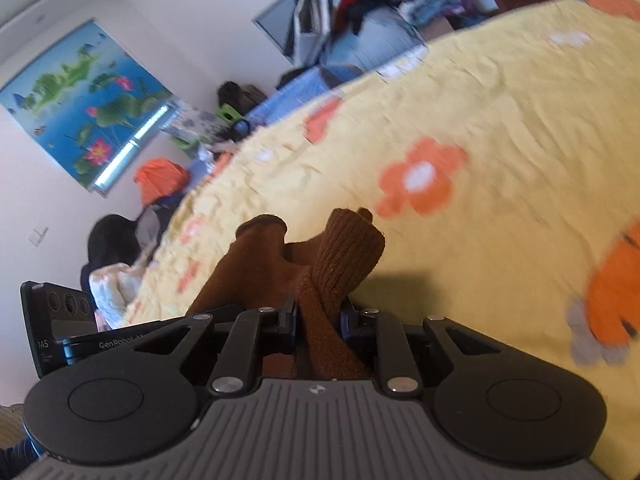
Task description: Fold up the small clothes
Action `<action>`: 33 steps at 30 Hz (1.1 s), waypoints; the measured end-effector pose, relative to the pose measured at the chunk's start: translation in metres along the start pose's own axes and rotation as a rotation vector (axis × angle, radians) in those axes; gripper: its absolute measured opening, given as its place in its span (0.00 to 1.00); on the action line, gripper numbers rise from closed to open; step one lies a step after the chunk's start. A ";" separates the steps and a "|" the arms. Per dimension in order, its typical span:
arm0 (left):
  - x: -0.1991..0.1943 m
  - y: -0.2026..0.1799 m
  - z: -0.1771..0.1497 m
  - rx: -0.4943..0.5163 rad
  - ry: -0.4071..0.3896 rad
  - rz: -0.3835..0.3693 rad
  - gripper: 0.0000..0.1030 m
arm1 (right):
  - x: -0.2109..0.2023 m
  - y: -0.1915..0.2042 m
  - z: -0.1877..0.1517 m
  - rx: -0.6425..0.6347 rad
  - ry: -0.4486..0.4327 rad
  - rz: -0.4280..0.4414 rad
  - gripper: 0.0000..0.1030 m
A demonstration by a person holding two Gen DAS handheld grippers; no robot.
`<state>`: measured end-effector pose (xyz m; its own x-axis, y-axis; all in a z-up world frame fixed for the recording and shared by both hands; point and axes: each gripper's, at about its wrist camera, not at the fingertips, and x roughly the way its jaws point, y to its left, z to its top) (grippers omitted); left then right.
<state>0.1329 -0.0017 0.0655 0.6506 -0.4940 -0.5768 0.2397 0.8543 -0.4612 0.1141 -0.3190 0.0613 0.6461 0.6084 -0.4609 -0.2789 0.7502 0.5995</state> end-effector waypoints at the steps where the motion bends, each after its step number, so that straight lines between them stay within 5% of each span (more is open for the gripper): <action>1: 0.002 0.004 0.006 0.014 -0.018 0.036 0.14 | 0.007 0.004 0.007 -0.001 -0.016 -0.004 0.26; 2: 0.005 0.008 0.011 0.046 -0.039 0.092 0.18 | 0.016 0.004 0.014 0.014 -0.028 -0.018 0.36; 3: 0.008 0.013 0.012 0.047 -0.036 0.146 0.24 | 0.027 0.003 0.019 0.033 -0.036 -0.049 0.59; 5: 0.006 0.026 0.007 -0.060 0.029 0.208 0.29 | 0.042 -0.001 0.022 0.077 -0.020 -0.155 0.85; 7: -0.015 0.035 -0.013 -0.095 0.026 0.109 0.34 | 0.038 -0.002 0.013 0.101 -0.024 -0.190 0.83; 9: -0.041 0.038 -0.041 -0.122 0.022 0.066 0.66 | 0.020 0.002 -0.006 0.067 -0.022 -0.138 0.89; 14: -0.059 0.035 -0.090 -0.221 0.117 -0.078 0.68 | -0.020 0.008 -0.055 0.032 0.021 -0.142 0.91; 16: -0.054 0.026 -0.099 -0.178 0.121 -0.048 0.64 | -0.017 0.007 -0.066 0.068 0.054 -0.109 0.88; 17: -0.053 0.021 -0.100 -0.155 0.110 -0.009 0.43 | -0.012 0.007 -0.070 0.078 0.066 -0.102 0.78; 18: -0.051 0.019 -0.100 -0.148 0.123 0.011 0.28 | -0.005 0.009 -0.073 0.085 0.085 -0.092 0.52; 19: -0.053 0.021 -0.098 -0.162 0.131 0.014 0.23 | 0.002 0.009 -0.076 0.082 0.104 -0.079 0.41; 23: -0.080 0.019 -0.096 -0.117 0.130 -0.008 0.17 | -0.003 0.024 -0.083 0.041 0.123 -0.049 0.34; 26: -0.083 0.014 -0.111 -0.010 0.124 0.067 0.24 | -0.013 0.024 -0.094 0.051 0.121 -0.034 0.36; 28: -0.094 0.003 -0.123 0.070 0.060 0.094 0.29 | -0.010 0.018 -0.103 0.071 0.122 -0.057 0.47; 32: -0.124 -0.028 -0.151 0.379 -0.077 0.179 0.70 | -0.034 0.017 -0.095 0.152 0.056 -0.034 0.69; 33: -0.128 -0.032 -0.159 0.450 -0.107 0.212 0.70 | -0.042 0.017 -0.089 0.145 0.013 -0.026 0.73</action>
<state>-0.0724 0.0082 0.0466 0.7831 -0.3027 -0.5433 0.3658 0.9307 0.0086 0.0187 -0.3084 0.0327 0.6423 0.5930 -0.4856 -0.1554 0.7212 0.6751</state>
